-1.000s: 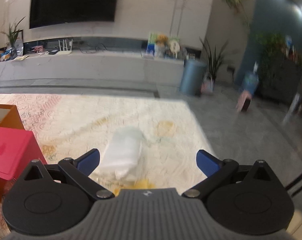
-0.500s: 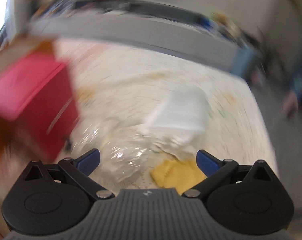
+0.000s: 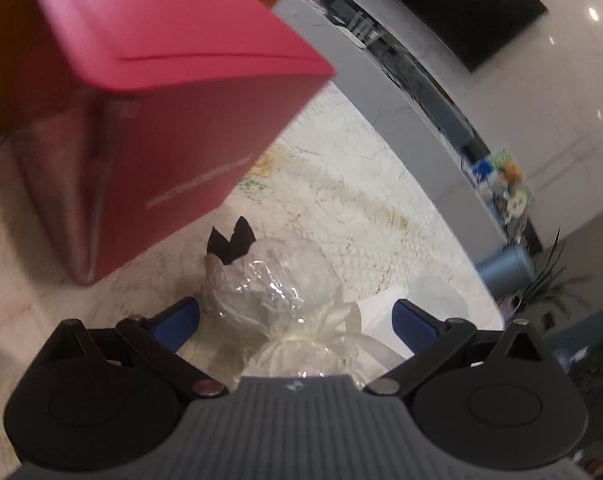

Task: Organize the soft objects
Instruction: 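Close the right gripper on the clear plastic bag with a green leaf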

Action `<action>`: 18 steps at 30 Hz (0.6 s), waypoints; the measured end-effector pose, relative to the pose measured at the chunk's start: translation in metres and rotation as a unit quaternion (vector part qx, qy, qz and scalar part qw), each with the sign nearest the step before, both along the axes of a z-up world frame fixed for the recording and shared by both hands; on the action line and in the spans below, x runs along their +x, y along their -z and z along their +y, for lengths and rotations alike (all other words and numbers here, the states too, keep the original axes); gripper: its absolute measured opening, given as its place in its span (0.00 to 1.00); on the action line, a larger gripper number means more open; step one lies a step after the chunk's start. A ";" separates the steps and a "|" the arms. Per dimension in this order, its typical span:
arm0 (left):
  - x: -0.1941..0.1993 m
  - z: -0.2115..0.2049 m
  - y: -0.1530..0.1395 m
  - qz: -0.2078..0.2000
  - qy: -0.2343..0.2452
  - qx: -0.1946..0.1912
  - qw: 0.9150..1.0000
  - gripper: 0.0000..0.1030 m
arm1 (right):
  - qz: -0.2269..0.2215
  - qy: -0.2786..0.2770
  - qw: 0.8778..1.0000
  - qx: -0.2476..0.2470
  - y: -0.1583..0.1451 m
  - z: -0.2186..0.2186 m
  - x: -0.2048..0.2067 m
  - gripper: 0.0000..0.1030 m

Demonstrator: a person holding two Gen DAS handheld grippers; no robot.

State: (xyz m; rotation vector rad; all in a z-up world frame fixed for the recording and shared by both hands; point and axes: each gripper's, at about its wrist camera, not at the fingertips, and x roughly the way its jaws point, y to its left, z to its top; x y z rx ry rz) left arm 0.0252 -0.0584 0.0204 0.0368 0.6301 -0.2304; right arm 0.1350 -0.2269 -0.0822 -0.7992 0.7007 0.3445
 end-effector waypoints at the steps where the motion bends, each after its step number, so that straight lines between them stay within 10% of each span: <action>1: 0.000 0.001 -0.001 0.000 -0.001 -0.002 1.000 0.81 | 0.006 0.011 1.000 0.022 -0.001 -0.003 0.003 0.92; 3: -0.002 0.003 -0.003 -0.004 -0.005 -0.004 1.000 0.81 | 0.036 0.023 0.997 0.065 -0.004 -0.009 0.007 0.64; 18: -0.012 -0.001 -0.014 -0.022 -0.013 0.013 1.000 0.81 | 0.030 0.038 0.984 0.171 -0.034 -0.025 -0.010 0.56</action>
